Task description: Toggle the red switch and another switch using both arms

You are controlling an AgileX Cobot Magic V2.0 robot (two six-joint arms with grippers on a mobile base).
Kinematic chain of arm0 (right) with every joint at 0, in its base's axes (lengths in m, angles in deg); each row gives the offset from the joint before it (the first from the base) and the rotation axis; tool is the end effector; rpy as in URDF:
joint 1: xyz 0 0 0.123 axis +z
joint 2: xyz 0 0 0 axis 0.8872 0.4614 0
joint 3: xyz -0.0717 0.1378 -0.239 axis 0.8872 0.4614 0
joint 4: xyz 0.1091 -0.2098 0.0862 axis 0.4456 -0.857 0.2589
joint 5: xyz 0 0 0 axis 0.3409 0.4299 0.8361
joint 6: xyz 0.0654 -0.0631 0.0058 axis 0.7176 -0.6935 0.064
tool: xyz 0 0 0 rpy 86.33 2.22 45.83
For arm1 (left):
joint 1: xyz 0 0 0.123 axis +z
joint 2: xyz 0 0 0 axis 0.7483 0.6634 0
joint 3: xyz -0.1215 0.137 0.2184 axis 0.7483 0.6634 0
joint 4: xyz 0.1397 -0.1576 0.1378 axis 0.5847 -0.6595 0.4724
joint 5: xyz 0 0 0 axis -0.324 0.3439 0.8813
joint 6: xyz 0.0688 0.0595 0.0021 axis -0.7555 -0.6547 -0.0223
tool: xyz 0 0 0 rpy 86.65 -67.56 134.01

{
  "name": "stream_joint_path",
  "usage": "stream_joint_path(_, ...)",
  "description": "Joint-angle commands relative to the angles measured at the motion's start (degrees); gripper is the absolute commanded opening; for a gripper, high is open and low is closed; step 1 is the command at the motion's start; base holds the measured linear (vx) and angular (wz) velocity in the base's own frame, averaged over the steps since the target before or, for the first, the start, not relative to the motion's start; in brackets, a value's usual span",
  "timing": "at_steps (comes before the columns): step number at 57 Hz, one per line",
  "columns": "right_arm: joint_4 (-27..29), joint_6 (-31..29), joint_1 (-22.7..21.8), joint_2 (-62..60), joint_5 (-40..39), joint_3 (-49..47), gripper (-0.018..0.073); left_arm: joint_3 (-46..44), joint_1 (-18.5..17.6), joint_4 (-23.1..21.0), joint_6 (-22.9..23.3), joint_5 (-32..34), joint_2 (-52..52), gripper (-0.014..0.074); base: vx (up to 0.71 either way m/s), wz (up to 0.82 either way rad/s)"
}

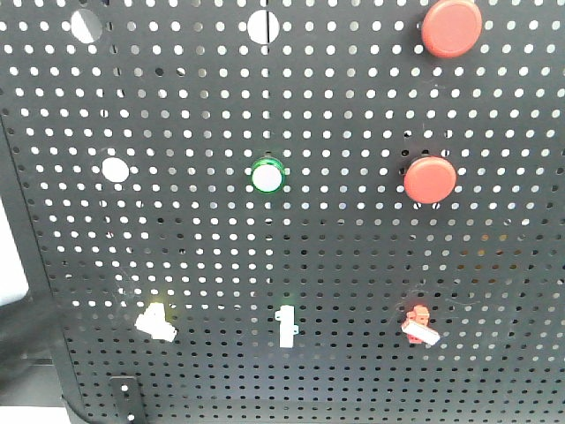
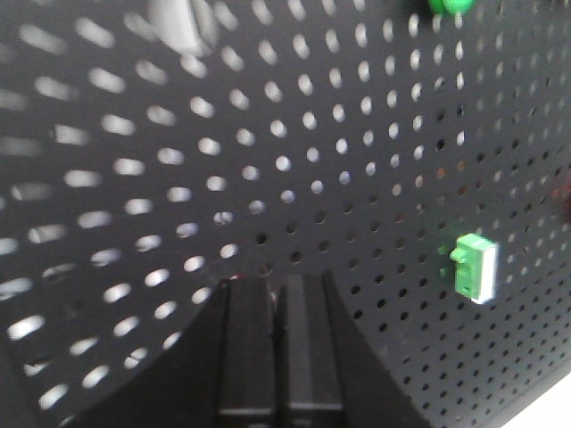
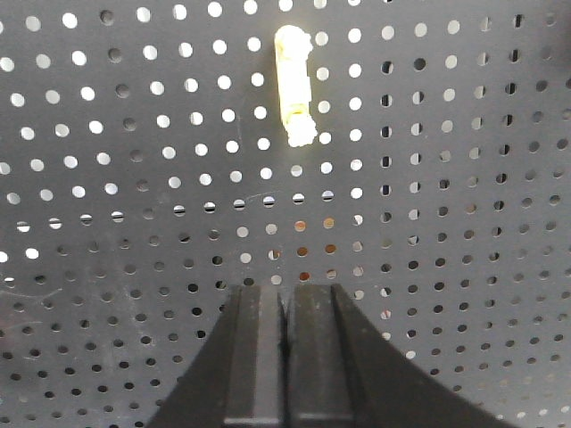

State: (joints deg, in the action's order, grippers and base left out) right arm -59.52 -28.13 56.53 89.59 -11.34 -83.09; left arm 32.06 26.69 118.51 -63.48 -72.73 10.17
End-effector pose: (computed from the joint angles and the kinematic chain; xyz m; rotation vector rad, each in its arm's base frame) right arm 0.0951 -0.0099 0.3328 0.1266 1.5941 -0.0374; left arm 0.1784 -0.0845 0.3308 0.5027 1.4950 -0.3005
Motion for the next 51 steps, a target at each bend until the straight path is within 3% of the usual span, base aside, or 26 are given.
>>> stream_joint_path(1,0.0,-0.2,-0.4,0.8,-4.7,-2.0,-0.0006,-4.7,-0.2,-0.2,1.9,2.5,3.1,0.0003,0.00,0.00)
stream_joint_path(18,0.0,-0.2,-0.4,0.8,-4.0,-2.0,-0.0006,-6.0,-0.1,-3.5,2.2,-1.9,8.9,0.0003,0.00,0.00)
stream_joint_path(39,0.0,-0.2,-0.4,0.8,-1.4,-2.0,-0.0006,-6.0,-0.1,-3.6,3.4,-7.6,13.4,0.0003,0.00,0.00)
stream_joint_path(51,0.0,-0.2,-0.4,0.8,-1.4,-2.0,-0.0006,-6.0,-0.1,-3.6,3.3,-1.5,11.2,0.0003,0.00,0.00)
